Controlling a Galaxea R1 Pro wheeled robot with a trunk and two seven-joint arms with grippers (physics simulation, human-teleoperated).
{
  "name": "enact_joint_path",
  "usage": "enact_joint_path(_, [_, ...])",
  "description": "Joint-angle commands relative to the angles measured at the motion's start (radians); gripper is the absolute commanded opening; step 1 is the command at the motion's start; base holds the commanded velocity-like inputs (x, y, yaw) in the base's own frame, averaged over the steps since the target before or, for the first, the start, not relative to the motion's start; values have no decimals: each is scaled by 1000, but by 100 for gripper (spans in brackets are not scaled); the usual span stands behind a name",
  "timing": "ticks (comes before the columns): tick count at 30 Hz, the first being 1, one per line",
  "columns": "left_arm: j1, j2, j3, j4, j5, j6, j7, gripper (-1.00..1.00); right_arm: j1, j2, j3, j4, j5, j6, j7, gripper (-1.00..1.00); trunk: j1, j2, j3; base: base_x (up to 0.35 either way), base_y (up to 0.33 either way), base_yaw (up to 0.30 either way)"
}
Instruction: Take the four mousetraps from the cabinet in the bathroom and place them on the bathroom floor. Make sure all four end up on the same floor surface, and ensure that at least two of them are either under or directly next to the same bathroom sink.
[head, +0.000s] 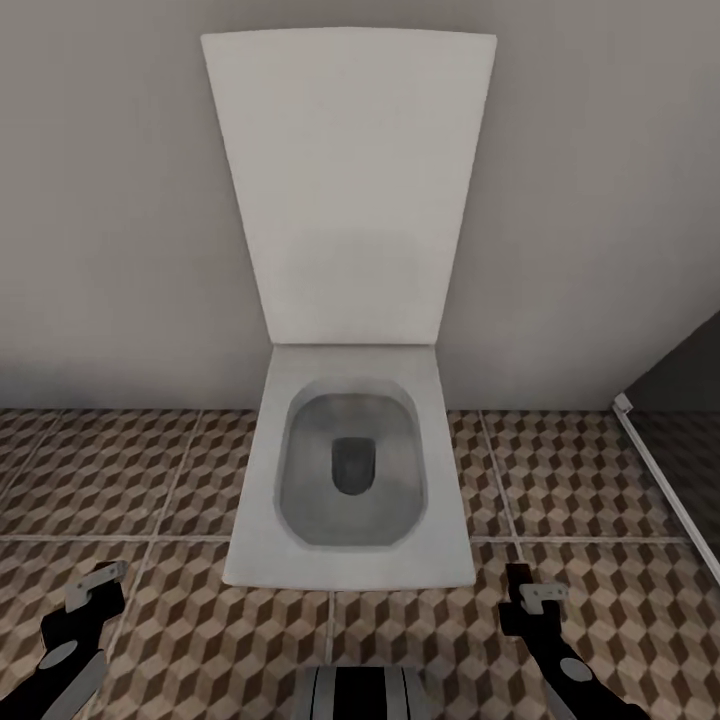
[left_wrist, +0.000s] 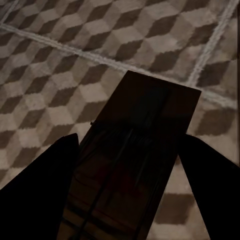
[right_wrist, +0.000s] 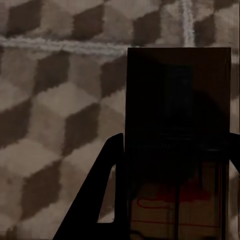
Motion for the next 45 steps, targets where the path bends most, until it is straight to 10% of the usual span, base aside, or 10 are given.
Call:
enact_joint_path(1, [-1, 1, -9, 0, 10, -6, 7, -100, -1, -1, 4, 0, -10, -4, -3, -100, 0, 0, -1, 255, 1, 0])
enact_joint_path(41, [-1, -5, -13, -57, 9, 8, -1, -100, -1, -23, -27, -44, -5, -1, -3, -100, 0, 0, -1, 24, 0, 0])
enact_joint_path(45, [-1, -10, -13, -92, -44, 62, -39, -100, -1, -33, -28, -57, -6, -1, -3, -100, 0, 0, -1, 0, 0, 0])
